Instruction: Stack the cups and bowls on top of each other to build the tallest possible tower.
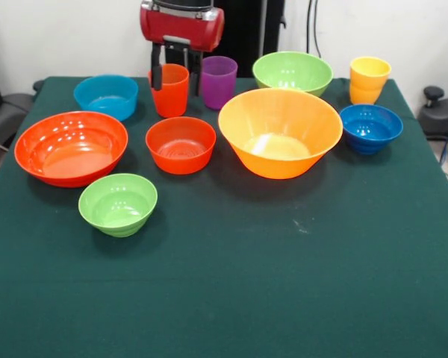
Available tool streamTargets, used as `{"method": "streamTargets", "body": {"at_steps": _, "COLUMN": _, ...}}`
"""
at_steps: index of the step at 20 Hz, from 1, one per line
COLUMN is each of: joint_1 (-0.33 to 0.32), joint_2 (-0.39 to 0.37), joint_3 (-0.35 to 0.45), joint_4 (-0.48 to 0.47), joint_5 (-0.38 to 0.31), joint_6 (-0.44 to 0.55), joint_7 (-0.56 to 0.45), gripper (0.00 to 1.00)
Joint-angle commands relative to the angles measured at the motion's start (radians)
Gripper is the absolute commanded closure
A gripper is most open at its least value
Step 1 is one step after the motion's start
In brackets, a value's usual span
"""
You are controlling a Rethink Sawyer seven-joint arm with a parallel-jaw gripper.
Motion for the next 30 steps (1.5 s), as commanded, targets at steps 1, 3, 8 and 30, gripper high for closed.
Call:
{"method": "streamTargets", "body": {"at_steps": 1, "joint_1": 0.037, "joint_2": 0.041, "joint_3": 0.043, "joint_4": 0.037, "joint_5": -0.054, "joint_6": 0.068, "joint_7": 0.044, "gripper": 0.0}}
{"method": "streamTargets", "body": {"at_steps": 3, "joint_1": 0.05, "joint_2": 0.028, "joint_3": 0.031, "joint_4": 0.039, "joint_5": -0.043, "joint_6": 0.089, "joint_7": 0.055, "gripper": 0.0}}
{"method": "streamTargets", "body": {"at_steps": 8, "joint_1": 0.105, "joint_2": 0.009, "joint_3": -0.024, "joint_4": 0.032, "joint_5": -0.035, "joint_6": 0.092, "joint_7": 0.099, "gripper": 0.0}}
{"method": "streamTargets", "body": {"at_steps": 30, "joint_1": 0.066, "joint_2": -0.013, "joint_3": -0.037, "joint_4": 0.089, "joint_5": -0.025, "joint_6": 0.058, "joint_7": 0.054, "gripper": 0.0}}
